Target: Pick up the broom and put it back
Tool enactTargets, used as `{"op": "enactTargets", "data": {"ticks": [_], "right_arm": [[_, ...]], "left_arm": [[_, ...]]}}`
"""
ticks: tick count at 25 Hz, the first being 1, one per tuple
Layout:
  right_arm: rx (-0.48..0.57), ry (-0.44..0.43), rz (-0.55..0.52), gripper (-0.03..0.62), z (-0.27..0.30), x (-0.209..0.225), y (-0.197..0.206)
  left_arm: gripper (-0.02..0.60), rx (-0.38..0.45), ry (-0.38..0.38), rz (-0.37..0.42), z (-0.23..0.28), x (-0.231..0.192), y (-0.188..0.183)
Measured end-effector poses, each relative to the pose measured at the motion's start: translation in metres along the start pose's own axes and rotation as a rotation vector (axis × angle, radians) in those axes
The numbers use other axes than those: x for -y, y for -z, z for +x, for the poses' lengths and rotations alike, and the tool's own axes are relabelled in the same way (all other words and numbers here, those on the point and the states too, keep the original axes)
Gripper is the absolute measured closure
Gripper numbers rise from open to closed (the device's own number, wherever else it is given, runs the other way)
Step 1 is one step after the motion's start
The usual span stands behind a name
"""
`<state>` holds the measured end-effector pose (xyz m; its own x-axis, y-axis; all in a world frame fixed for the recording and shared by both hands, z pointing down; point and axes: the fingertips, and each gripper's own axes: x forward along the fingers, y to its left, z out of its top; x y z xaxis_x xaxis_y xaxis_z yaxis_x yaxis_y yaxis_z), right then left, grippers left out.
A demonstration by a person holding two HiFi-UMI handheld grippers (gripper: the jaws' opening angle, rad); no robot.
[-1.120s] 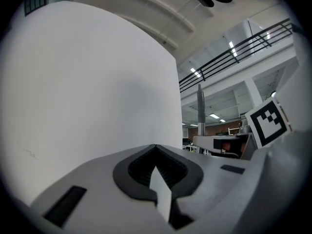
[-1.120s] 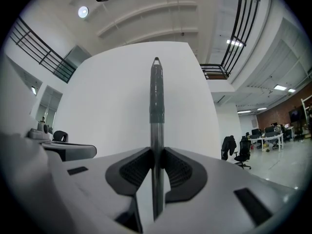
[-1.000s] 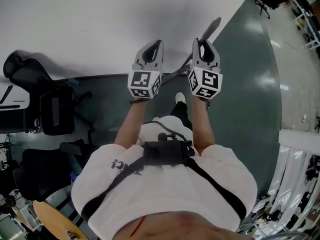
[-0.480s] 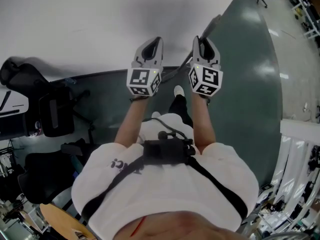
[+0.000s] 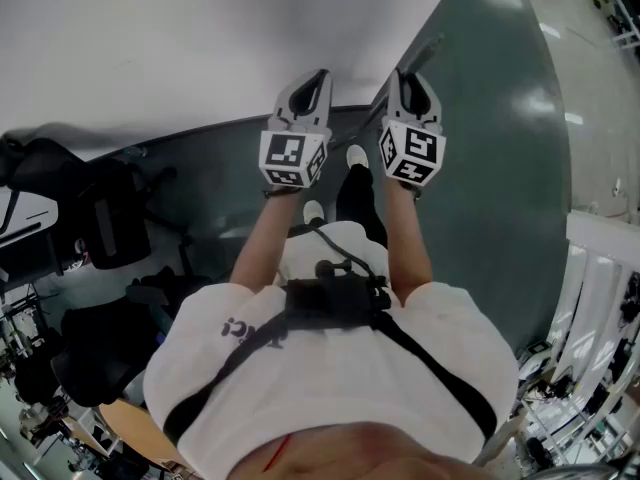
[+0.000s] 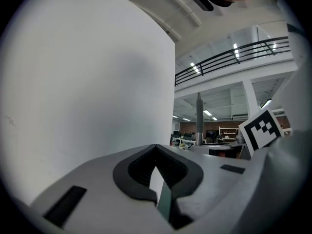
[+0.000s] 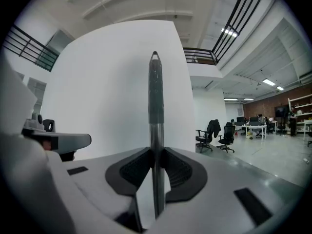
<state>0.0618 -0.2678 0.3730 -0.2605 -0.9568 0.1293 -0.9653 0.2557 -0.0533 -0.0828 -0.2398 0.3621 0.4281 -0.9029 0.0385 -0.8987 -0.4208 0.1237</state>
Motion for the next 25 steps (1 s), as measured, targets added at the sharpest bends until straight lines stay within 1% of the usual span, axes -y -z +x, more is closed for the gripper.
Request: {"op": "enactTargets", "data": {"ticks": [6, 14, 20, 25], "right_arm": [[-0.089, 0.032, 0.023, 0.499, 0.017, 0.026, 0.051], [-0.229, 0.088, 0.067, 0.5, 0.044, 0.058, 0.139], [-0.361, 0.097, 0.064, 0.499, 0.074, 0.076, 0.223], [-0.465, 0.121, 0.073, 0.499, 0.09, 0.09, 0.3]], "left_arm": [[0.569, -0.076, 0.005, -0.03, 0.024, 0.001, 0.046], [0.569, -0.174, -0.016, -0.067, 0.05, -0.005, 0.11], [0.569, -0.241, -0.028, -0.071, 0.075, -0.016, 0.16], [0.569, -0.311, -0.056, -0.088, 0.083, -0.027, 0.214]]}}
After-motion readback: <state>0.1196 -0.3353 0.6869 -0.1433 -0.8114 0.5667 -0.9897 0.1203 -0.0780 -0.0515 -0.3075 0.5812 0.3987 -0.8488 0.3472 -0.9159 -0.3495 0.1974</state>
